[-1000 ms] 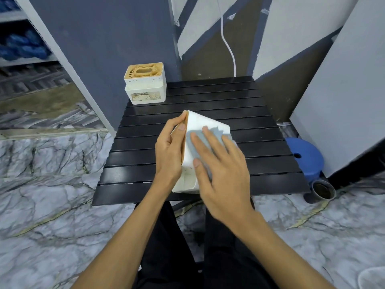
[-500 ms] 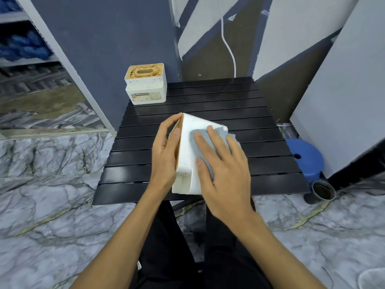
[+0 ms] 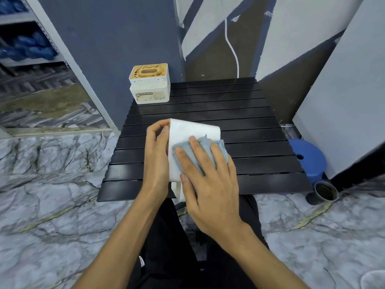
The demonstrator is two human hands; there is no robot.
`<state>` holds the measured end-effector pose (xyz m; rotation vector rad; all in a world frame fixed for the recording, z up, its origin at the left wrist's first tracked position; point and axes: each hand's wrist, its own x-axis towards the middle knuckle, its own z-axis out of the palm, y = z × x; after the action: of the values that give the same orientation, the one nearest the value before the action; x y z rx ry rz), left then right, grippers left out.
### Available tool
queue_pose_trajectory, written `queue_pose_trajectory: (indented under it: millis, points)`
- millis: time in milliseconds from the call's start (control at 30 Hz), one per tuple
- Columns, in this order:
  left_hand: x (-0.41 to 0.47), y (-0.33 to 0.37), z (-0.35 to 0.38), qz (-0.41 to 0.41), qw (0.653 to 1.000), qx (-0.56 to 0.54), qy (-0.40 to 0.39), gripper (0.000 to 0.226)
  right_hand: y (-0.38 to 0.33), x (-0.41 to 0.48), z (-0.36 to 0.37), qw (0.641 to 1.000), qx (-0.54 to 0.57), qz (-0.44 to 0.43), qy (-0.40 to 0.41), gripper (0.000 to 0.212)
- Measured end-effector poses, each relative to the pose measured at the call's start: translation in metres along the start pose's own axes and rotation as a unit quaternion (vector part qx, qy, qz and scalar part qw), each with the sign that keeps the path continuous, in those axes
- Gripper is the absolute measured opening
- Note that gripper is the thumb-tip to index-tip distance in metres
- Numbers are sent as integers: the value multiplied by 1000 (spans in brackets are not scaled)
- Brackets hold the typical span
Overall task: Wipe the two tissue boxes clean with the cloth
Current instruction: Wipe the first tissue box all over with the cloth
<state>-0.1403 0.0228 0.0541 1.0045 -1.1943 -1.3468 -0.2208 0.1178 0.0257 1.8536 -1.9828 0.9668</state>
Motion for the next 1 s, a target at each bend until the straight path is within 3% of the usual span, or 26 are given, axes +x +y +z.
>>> queue_pose_trajectory:
  millis: [167,333,567,833,1000]
  points:
    - [-1,1,5,38,999,5,14,16,3,43,9,999,7,-3,44,45]
    - [9,1,2,51,998,2,26,18,18,48,18,995,52,60,61,48]
    - [12,-5,-3,59,998,14,23,15,1,35,29,998,32,-20,58,45]
    - [13,-2,-1,63,998,21,20,18,9,58,22,998,27,23,59,47]
    - [13,-4,-3,74,997,31,20,12,-6,51,25,998,29,-17,54,44]
